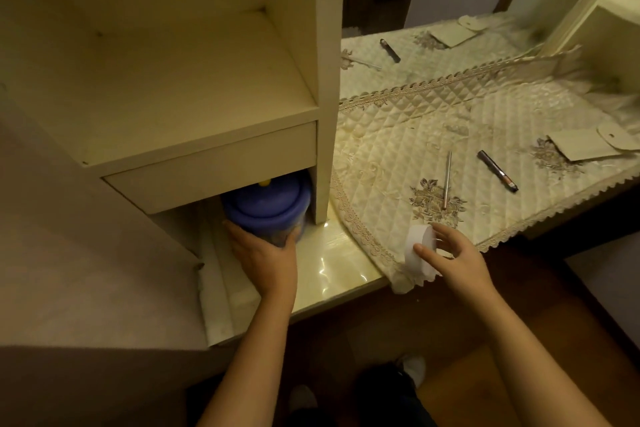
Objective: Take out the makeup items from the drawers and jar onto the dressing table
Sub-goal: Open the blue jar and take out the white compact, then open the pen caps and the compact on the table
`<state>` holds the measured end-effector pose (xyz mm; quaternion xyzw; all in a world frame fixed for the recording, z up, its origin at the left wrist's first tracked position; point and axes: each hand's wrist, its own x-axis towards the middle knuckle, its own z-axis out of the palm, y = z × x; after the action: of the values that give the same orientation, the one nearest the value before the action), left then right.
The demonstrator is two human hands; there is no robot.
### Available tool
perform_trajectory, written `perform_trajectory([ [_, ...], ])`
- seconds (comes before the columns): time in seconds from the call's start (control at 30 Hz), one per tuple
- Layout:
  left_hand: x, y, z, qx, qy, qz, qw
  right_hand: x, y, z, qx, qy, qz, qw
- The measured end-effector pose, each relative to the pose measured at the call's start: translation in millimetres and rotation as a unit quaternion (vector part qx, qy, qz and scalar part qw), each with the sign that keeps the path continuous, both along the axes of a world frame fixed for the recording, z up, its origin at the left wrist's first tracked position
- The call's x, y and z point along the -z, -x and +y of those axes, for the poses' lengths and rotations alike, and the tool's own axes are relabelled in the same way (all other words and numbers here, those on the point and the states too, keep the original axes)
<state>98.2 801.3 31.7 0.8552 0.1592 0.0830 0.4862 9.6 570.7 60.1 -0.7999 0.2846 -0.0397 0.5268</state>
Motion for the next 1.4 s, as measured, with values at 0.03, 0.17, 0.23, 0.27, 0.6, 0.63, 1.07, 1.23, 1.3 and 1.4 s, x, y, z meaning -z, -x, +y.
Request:
perform_trajectory([
  [0.03,-1.8,6.0,-3.2,-0.007,0.0,0.01,1.0,2.9,-7.3,-7.5,-0.011,0.014,0.008,1.0],
  [0.17,-12.1,43.7,-22.9,-0.028,-0.003,0.042,0.999,21.7,-46.2,-35.4,-0.072,0.086,0.057,0.992],
  [0.23,-14.3,58.5,-32.9,-0.008,-0.003,0.053,0.999,32.4,-66.3,-43.9,-0.116,0.137,0.08,0.981],
  [0.27,-14.7,63.6,-37.2,0.014,-0.007,0.064,0.998,37.6,-75.0,-46.6,-0.136,0.166,0.089,0.973],
  [0.6,-19.4,69.0,-83.9,0.261,-0.095,0.105,0.955,37.5,-63.4,-71.8,-0.16,0.148,0.072,0.973],
  [0.63,-19.6,66.9,-92.0,0.28,-0.103,0.103,0.949,34.2,-53.0,-81.9,-0.141,0.132,0.067,0.979],
  [1.07,-21.8,34.8,-253.3,0.375,-0.086,0.1,0.918,24.0,74.5,-264.6,0.092,-0.017,0.081,0.992],
  [1.23,-14.6,20.8,-318.6,0.412,-0.082,0.108,0.901,24.6,68.2,-300.8,0.115,-0.041,0.053,0.991],
  [1.3,-10.5,7.0,-346.0,0.409,-0.067,0.129,0.901,25.6,55.2,-313.5,0.114,-0.06,0.042,0.991],
  [1.4,-0.5,-16.5,-385.1,0.408,-0.061,0.135,0.901,26.5,29.6,-334.5,0.105,-0.076,0.041,0.991],
])
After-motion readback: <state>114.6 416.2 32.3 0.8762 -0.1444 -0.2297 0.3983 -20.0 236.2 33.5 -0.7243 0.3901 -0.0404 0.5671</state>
